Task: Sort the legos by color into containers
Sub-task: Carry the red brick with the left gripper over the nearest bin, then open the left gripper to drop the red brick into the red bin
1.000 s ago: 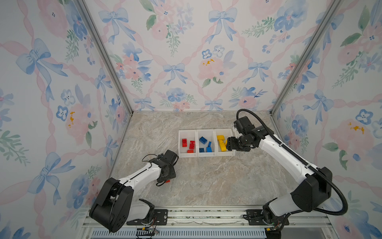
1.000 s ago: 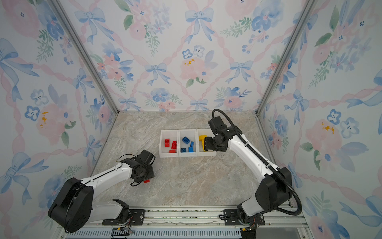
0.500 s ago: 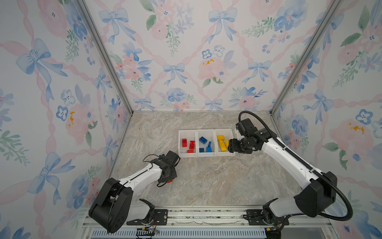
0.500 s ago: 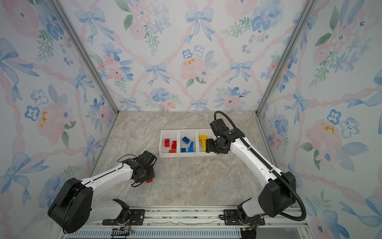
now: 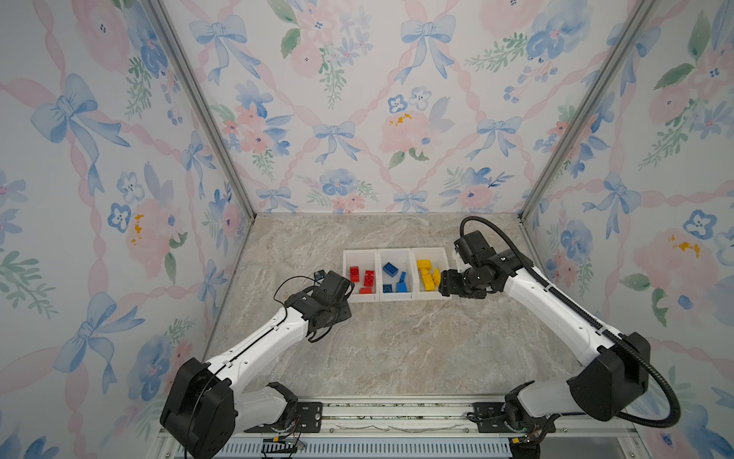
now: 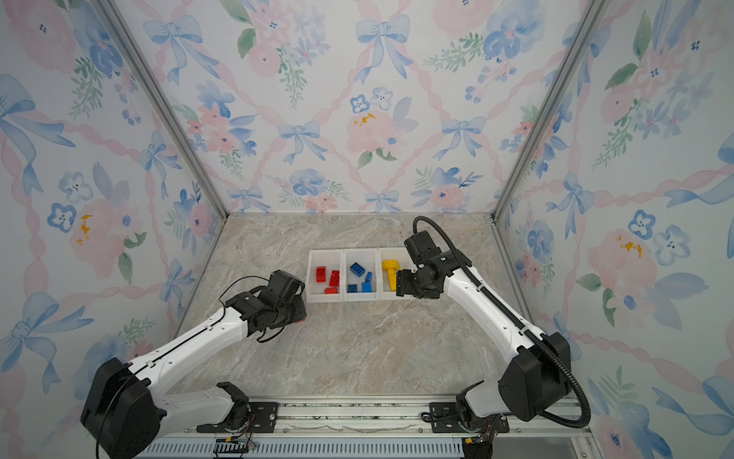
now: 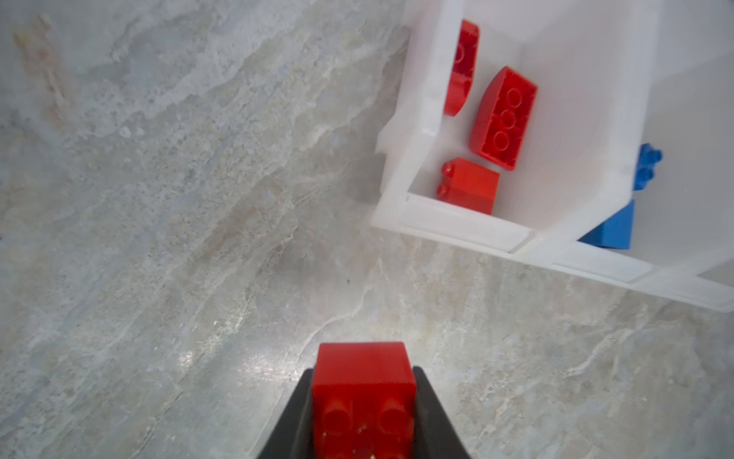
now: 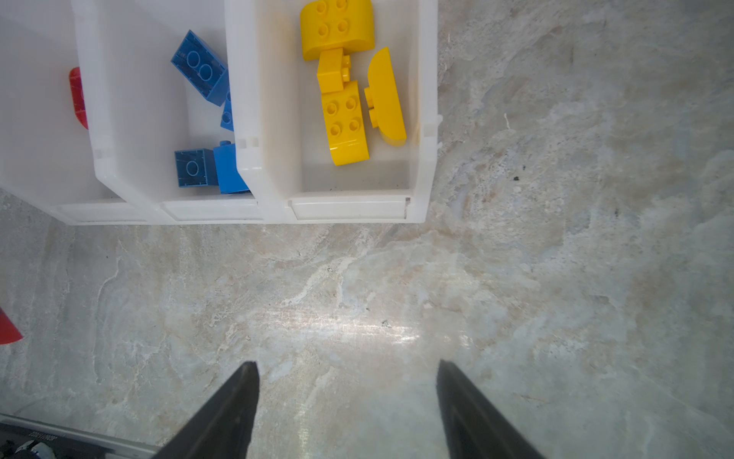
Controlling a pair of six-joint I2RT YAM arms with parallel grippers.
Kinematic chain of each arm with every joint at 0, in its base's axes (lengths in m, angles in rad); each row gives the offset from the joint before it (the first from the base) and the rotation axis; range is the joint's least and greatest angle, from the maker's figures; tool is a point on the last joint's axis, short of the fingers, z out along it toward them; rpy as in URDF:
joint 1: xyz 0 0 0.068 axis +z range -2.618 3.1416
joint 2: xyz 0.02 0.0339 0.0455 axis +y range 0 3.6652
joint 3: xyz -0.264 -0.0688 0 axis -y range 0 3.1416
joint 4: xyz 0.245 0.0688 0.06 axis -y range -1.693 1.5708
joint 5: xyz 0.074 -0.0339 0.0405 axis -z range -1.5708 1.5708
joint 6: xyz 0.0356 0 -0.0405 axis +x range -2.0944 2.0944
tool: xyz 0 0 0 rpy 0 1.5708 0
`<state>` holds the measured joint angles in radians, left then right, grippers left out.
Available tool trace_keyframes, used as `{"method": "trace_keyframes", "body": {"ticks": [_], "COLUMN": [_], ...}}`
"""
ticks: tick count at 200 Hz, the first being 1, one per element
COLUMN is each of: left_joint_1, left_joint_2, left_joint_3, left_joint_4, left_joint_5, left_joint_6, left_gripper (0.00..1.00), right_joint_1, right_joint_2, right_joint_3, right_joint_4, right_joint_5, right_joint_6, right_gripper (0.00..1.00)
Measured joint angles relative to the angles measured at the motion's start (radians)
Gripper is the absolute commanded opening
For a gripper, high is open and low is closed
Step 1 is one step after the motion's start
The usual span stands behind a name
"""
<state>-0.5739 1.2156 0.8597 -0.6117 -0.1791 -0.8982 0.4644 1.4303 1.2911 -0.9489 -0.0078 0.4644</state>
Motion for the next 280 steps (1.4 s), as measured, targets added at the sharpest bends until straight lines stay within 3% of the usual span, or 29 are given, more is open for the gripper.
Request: {"method": "trace_keyframes", "body": {"ticks": [122, 215, 248, 280], "left_joint_1": [-0.023, 0.005, 0.027, 0.028], "left_joint_2": [0.419, 0.585, 0.616, 0.637], "left_joint_3": [0.437, 0.476, 0.476, 0.478], "left_joint_4": [0.004, 0.049, 0.072, 0.080], "left_joint_5": [-0.054, -0.085, -0.094, -0.095], "left_joint_6": [0.209, 0.290, 0.304, 0.318], "left_gripper": [0.20, 0.20, 0.27, 0.46], "right_joint_1": [-0.010, -0.013, -0.016, -0.019], "right_joint_2": [-0.069, -0.111, -0.111, -0.110], "right_joint_3": [-0.063, -0.081, -0.081, -0.081], "right_joint_4": [0.009, 0.009, 0.009, 0.008], "right_joint_5": [-0.004, -0.004, -0.004, -0.004], "right_joint_6": [0.033, 0.049, 0.049, 0.048], "right_gripper": [0.86, 0.93, 0.93, 0.94]}}
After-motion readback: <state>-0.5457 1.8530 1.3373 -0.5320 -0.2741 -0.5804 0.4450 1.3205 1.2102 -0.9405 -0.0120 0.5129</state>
